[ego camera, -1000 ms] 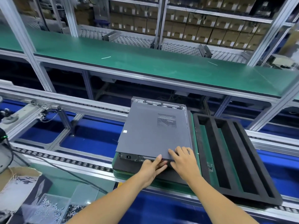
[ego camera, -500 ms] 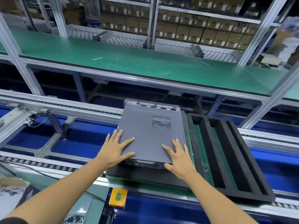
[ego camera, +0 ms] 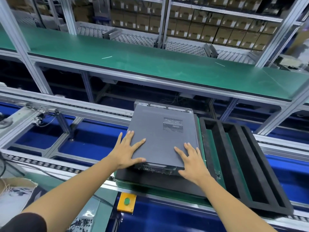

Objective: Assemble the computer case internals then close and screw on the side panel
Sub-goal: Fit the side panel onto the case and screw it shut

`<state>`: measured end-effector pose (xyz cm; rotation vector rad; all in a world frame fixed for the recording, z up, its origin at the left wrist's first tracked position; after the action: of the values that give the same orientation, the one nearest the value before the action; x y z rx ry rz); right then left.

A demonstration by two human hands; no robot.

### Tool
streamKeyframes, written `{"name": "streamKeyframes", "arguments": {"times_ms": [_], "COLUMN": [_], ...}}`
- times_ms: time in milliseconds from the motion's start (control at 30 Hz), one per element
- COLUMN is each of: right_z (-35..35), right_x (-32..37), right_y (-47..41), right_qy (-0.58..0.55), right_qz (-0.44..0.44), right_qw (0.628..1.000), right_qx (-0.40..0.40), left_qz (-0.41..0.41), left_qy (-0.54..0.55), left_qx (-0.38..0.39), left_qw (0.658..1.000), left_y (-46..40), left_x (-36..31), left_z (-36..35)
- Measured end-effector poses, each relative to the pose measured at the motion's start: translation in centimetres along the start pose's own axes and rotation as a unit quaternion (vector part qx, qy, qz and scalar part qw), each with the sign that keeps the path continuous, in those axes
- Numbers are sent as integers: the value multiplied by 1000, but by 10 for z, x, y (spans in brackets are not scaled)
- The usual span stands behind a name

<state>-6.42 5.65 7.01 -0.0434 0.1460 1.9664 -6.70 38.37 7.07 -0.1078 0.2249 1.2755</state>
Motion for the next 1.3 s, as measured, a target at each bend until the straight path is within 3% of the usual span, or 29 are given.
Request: {"name": "streamKeyframes", "arguments": {"times_ms": [367, 1100, 1300], "right_z": [-2, 3, -5], "right_x": [1, -22, -27], "right_y": [7, -20, -16], "right_qy": [47, -41, -181], "right_qz": [11, -8, -125], "right_qw": [999, 999, 975], "right_qx": [15, 0, -17], "left_qz": [-35, -5, 36], "left_qy": [-20, -26, 120], "left_qx": [0, 15, 9], "left_qw": [999, 1000, 992], "left_y": [-2, -33, -30], "left_x": [6, 5, 7], "left_z": [-8, 0, 2]}}
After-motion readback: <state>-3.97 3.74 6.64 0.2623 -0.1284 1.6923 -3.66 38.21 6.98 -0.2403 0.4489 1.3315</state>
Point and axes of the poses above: each hand's wrist, its own y-axis away from the middle knuckle, its own z-axis out of the back of the hand, x = y × z, the point moved 3 cm from there along -y, towards the middle knuckle, and after that the axes turned 8 degrees about y, right-handed, at the moved point
